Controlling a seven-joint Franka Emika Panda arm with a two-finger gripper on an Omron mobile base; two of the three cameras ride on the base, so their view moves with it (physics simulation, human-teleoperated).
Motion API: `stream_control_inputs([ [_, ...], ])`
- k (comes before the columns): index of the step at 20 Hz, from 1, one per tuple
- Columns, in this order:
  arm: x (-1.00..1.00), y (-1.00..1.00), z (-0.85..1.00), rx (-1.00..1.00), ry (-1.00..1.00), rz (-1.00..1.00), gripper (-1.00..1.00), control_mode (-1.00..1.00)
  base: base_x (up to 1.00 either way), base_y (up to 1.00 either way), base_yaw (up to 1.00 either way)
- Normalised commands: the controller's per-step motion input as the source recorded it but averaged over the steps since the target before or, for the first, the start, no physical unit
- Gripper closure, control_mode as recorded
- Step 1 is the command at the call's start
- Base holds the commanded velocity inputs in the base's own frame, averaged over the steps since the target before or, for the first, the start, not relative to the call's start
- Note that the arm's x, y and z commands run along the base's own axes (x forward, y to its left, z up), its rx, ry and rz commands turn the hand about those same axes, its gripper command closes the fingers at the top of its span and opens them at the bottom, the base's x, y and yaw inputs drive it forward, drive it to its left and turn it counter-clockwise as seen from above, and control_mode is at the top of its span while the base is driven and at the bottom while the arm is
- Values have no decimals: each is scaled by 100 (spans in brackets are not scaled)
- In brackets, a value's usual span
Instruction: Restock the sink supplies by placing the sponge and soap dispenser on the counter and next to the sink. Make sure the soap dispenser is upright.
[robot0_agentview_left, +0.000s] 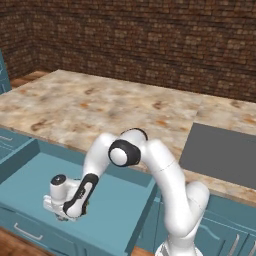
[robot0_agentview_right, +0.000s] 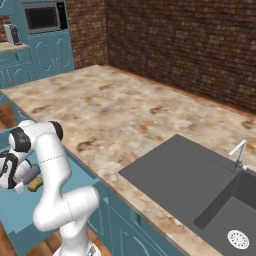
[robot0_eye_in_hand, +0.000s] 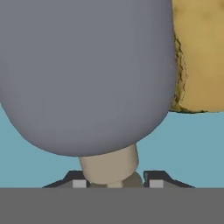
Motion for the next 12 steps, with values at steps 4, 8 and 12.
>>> stream_control_inputs([
  [4,6,0,37,2,-11,-2,100,-100,0,0,0],
  [8,-10,1,67,2,-9,-4,100,-100,0,0,0],
  [12,-47,-1,74,26,-14,-5,100,-100,0,0,0],
])
